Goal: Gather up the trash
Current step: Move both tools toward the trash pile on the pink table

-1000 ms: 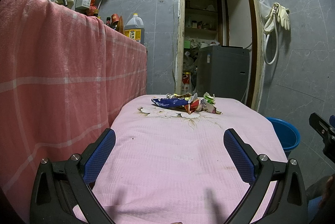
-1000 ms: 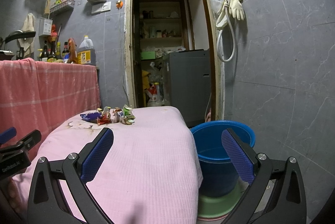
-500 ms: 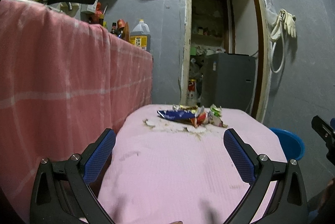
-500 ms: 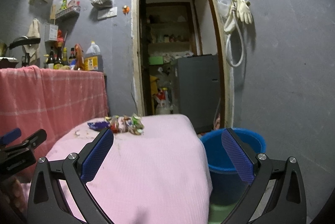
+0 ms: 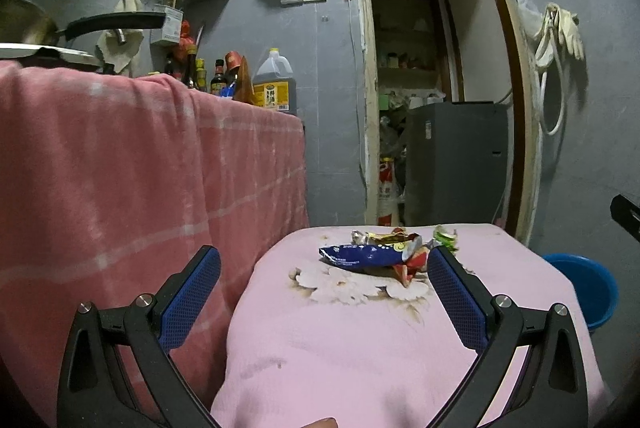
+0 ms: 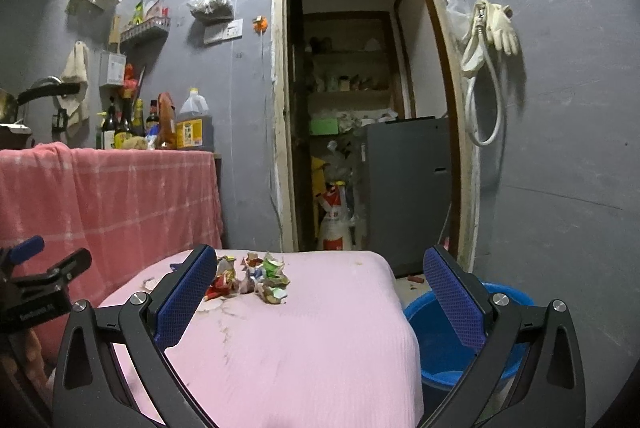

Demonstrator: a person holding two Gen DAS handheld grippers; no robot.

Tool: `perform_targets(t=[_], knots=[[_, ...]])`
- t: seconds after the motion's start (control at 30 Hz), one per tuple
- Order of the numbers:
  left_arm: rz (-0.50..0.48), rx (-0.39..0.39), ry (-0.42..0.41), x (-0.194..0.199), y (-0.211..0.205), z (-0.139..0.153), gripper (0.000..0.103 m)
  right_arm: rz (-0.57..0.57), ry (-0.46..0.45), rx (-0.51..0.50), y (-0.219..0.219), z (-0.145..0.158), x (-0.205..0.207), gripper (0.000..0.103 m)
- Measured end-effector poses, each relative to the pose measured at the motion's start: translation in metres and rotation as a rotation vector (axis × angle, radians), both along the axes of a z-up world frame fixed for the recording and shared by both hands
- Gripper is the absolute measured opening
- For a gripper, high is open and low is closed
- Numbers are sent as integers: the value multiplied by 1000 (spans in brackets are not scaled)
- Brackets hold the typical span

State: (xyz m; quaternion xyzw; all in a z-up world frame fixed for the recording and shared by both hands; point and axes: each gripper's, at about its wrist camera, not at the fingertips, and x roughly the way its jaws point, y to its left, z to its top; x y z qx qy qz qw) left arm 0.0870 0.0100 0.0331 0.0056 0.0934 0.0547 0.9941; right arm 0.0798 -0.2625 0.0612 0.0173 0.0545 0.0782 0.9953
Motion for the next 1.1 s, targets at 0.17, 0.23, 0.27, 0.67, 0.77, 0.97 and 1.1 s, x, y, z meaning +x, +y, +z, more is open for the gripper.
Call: perform_targets(t=[0.17, 0.23, 0.27, 0.67, 0.77, 0.97, 1.1], knots=[[-43, -43, 67, 40, 6, 3, 101, 31, 28, -7, 1, 5, 39, 103], [-63, -56, 99, 57, 7, 3, 101, 38, 41, -22, 4, 8, 59, 103], [-72, -63, 117, 65, 8, 1, 101, 42, 50, -29, 5, 9, 68, 103], [-135, -91, 320, 134, 7, -18, 101, 162, 284, -135, 12, -28, 151, 103], [-160, -85, 360, 143, 5, -22, 101, 191, 339, -145, 14, -38, 161, 103], [-237, -125, 453, 157, 9, -35, 79, 263, 434, -176, 18, -59, 180, 103], [-316, -149, 507, 165, 4, -40, 58, 314, 473, -160, 19, -64, 187, 95]])
